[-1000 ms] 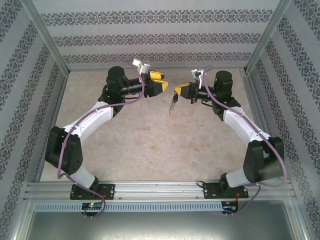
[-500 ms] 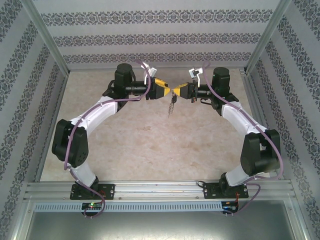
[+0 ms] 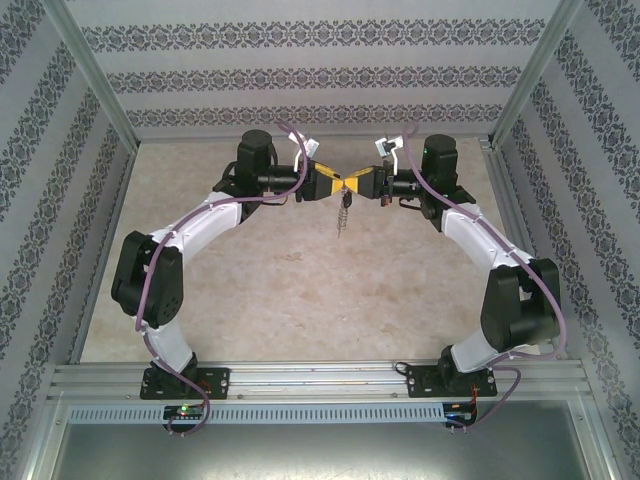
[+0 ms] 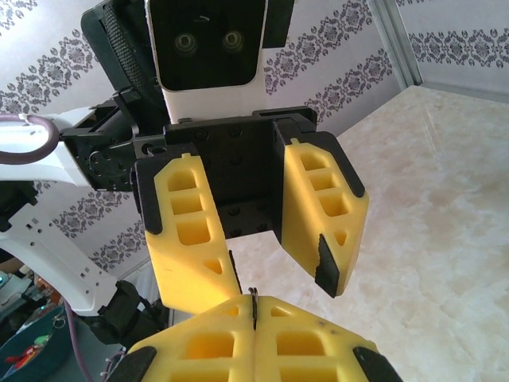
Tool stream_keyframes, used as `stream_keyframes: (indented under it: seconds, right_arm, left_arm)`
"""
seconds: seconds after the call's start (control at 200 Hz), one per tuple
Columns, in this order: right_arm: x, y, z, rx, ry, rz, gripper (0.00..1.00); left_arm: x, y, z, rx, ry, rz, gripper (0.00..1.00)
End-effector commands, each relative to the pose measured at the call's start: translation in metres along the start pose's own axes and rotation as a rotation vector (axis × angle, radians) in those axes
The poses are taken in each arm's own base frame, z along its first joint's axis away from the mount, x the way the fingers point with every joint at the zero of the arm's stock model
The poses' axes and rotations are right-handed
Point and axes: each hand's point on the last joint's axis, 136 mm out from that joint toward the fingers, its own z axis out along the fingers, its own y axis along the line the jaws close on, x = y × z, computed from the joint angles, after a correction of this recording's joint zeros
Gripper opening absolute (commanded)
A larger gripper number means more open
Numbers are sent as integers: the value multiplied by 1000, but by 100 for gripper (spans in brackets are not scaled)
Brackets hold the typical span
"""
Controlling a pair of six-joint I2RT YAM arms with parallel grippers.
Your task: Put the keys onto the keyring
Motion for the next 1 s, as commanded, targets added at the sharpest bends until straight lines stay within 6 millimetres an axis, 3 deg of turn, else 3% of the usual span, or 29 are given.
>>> stream_keyframes:
  seconds: [0.0,0.28,0.555,0.869,0.994]
  right_arm:
    - [-13,8,3,-18,-11,-70,0]
    - [-13,7,4,-12,-13,-71,0]
    - [-15,0,4,13,-22,-68,0]
    - [-17,-2,4,27,-30,-67,0]
    - [-18,-3,3,32,-34,-66,0]
  left_arm:
    - [-17,-13,4,49,-31,55,40]
    - [-12,-16,9,71,-23,50,31]
    - [-8,-21,9,95,-23,47,30]
    - [-6,-23,8,103,-22,49,11]
    - [-4,-24,8,109,-19,46,11]
